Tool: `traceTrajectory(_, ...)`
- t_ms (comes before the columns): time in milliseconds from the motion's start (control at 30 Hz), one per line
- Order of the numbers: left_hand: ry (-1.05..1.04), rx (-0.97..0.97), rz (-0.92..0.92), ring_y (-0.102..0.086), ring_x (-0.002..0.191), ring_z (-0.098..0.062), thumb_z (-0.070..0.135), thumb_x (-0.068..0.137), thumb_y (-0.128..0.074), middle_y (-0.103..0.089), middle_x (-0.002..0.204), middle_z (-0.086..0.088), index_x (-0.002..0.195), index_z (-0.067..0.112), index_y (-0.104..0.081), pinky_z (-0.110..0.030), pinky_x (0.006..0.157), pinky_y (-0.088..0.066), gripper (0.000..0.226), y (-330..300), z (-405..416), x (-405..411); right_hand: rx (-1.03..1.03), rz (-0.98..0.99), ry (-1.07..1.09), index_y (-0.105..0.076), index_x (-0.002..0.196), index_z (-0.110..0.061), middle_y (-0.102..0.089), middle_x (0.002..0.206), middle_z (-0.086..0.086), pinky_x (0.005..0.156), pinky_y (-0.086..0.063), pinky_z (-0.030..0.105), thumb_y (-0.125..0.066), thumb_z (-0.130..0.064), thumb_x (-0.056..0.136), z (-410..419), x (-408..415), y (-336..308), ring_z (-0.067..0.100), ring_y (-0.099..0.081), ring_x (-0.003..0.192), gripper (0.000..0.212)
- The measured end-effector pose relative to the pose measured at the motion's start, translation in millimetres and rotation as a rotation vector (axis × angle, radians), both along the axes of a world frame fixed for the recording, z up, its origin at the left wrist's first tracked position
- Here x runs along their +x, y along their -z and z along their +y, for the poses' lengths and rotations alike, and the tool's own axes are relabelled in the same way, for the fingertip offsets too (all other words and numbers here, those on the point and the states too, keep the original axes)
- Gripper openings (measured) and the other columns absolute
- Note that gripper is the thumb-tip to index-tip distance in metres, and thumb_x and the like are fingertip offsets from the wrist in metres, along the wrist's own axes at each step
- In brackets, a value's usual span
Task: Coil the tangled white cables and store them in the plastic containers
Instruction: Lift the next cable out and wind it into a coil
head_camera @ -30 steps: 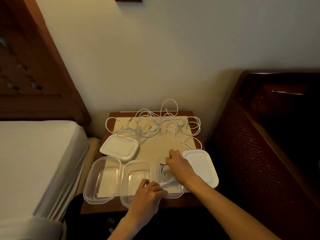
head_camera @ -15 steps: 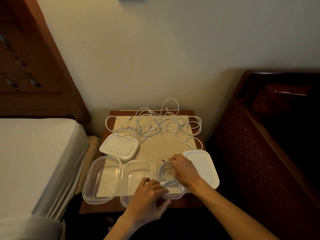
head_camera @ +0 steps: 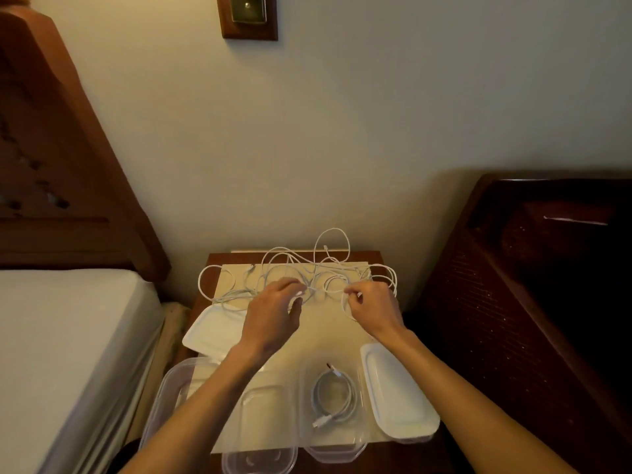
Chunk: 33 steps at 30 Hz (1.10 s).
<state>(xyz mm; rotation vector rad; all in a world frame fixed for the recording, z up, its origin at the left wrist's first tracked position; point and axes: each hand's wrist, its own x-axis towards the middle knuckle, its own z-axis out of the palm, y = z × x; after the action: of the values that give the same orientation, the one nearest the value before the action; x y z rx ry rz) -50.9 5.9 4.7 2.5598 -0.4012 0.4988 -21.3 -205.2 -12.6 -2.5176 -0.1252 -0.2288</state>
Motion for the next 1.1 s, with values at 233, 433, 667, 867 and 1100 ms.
traceTrajectory(233,-0.006,0.172,0.155,-0.055,0.122,-0.022,0.008,0.093,-0.059,-0.053,0.141,-0.001,0.139,0.019,-0.051,-0.033,0.092,-0.052,0.048,8.9,-4.7,71.3,0.176,0.179,0.068,-0.059,0.13,-0.016,-0.061,0.129,0.003,0.098,-0.05,0.037,-0.05,-0.022,0.099,4.2,71.6,21.0,0.021,-0.055,0.121,0.033)
traceTrajectory(433,0.004,0.186,0.123,-0.061,0.097,-0.017,0.01,0.093,-0.059,-0.065,0.115,-0.003,0.113,0.014,-0.069,-0.019,0.073,-0.044,0.023,13.2,1.5,83.1,-0.04,0.225,0.079,-0.068,0.092,-0.015,-0.059,0.111,0.0,0.08,-0.054,0.039,-0.064,-0.023,0.091,8.0,78.6,42.3,0.018,-0.058,0.093,0.009)
traceTrajectory(667,-0.046,-0.008,-0.008,-0.059,0.086,-0.021,0.002,0.091,-0.059,-0.061,0.102,-0.005,0.101,0.012,-0.065,-0.023,0.066,-0.04,0.016,-15.3,21.6,82.0,0.251,-0.06,0.076,-0.068,0.092,-0.022,-0.066,0.088,-0.007,0.084,-0.044,0.038,-0.055,-0.033,0.096,0.3,80.4,-8.5,0.014,-0.055,0.091,0.018)
traceTrajectory(867,-0.116,-0.103,-0.108,-0.058,0.081,-0.022,0.009,0.097,-0.053,-0.057,0.1,-0.005,0.104,0.013,-0.067,-0.033,0.061,-0.045,0.016,-53.3,35.7,77.7,0.644,-0.051,-0.076,-0.064,0.1,-0.017,-0.058,0.071,-0.003,0.054,-0.043,0.022,-0.05,-0.031,0.1,18.3,78.1,-82.6,0.007,-0.05,0.061,0.02)
traceTrajectory(1100,-0.111,-0.018,-0.308,-0.064,0.082,-0.03,0.021,0.099,-0.049,-0.067,0.103,-0.005,0.103,0.016,-0.066,-0.04,0.063,-0.051,0.019,-146.1,36.4,87.9,-0.004,0.27,-0.205,-0.058,0.132,-0.012,-0.057,0.129,0.009,0.095,-0.041,0.03,-0.055,-0.017,0.096,23.4,88.8,-84.9,0.025,-0.054,0.118,0.036)
